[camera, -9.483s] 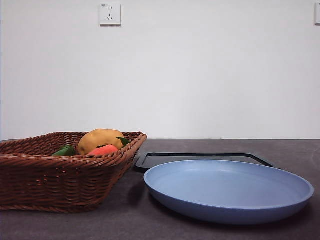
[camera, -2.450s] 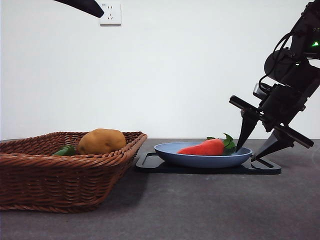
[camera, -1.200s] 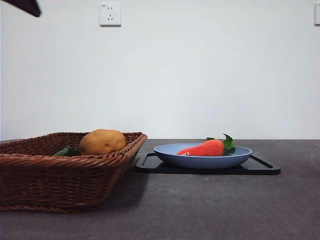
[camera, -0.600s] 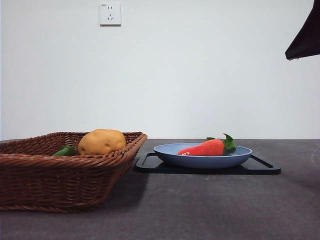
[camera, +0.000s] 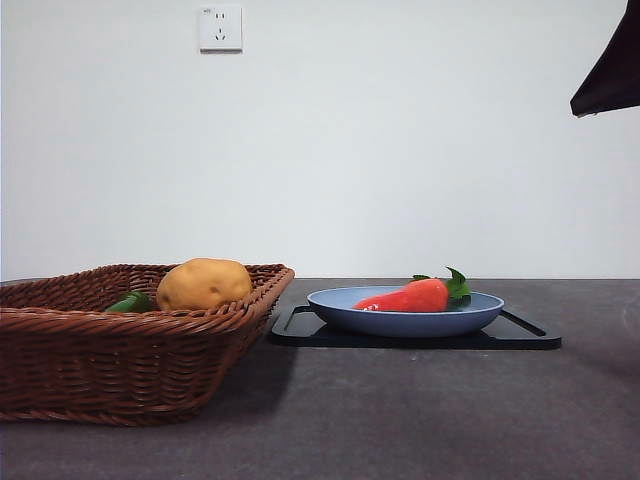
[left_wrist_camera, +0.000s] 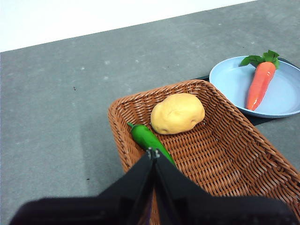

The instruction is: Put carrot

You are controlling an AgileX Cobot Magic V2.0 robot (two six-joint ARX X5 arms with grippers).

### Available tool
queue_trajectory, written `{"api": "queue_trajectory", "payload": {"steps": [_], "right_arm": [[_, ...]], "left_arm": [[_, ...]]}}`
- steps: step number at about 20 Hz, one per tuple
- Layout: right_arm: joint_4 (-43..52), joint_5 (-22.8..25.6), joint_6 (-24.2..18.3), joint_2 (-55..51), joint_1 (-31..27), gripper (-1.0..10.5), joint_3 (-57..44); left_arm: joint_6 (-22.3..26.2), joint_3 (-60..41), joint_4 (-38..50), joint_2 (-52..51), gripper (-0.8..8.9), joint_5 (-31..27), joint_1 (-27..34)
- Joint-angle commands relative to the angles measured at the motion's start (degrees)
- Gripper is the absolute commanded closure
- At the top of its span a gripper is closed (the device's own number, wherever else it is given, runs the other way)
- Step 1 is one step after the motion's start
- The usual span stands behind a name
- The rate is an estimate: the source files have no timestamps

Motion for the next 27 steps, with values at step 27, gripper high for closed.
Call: {"api": "queue_trajectory", "payload": {"steps": [27], "right_arm": [[0.7,0.2,0.5,0.1,0.4,9.4,0.6]], "left_arm": [[-0.7,-29.0,12.1,-28.2,8.05,0.0,18.5]]}}
